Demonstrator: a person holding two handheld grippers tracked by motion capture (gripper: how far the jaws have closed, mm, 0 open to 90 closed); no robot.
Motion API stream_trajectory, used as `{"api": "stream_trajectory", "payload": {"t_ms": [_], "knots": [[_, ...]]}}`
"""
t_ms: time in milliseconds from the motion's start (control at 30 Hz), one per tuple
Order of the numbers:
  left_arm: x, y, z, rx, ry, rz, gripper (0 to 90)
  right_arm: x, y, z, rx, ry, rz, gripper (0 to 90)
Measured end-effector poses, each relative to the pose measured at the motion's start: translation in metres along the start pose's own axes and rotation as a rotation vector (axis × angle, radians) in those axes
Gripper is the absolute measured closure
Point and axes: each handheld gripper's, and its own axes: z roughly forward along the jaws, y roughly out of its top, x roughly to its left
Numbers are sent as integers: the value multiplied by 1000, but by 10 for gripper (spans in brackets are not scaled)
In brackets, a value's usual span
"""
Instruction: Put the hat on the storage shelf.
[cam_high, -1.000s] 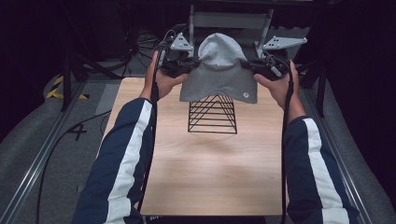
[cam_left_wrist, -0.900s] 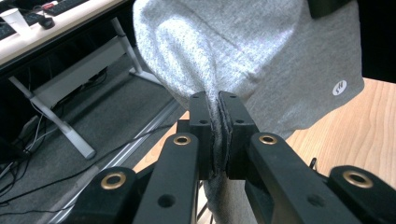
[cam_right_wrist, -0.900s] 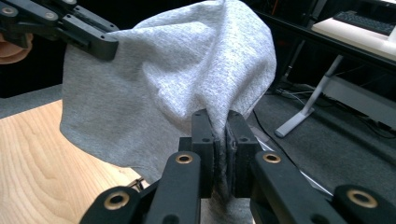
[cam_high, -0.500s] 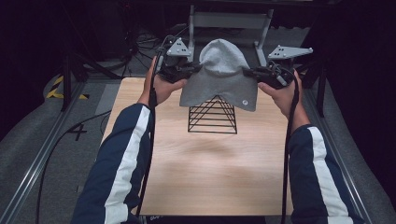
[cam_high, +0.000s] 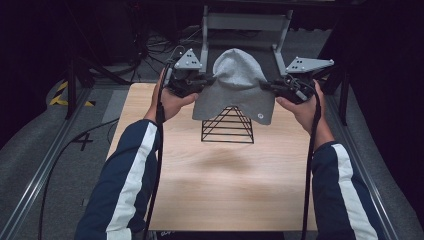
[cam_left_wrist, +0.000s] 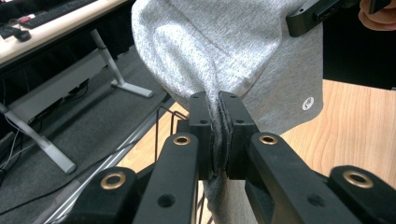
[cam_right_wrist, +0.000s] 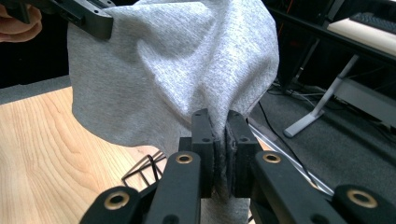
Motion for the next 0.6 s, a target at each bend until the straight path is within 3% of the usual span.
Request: {"api": "stream_trajectory", "payload": {"t_ms": [267, 600], "knots": [[-1, -22, 20, 41, -14, -27, 843, -1, -18, 13, 34, 6, 16, 845], [-5, -65, 43, 90, -41, -70, 841, 5, -61, 37, 112, 33, 36, 844]]}}
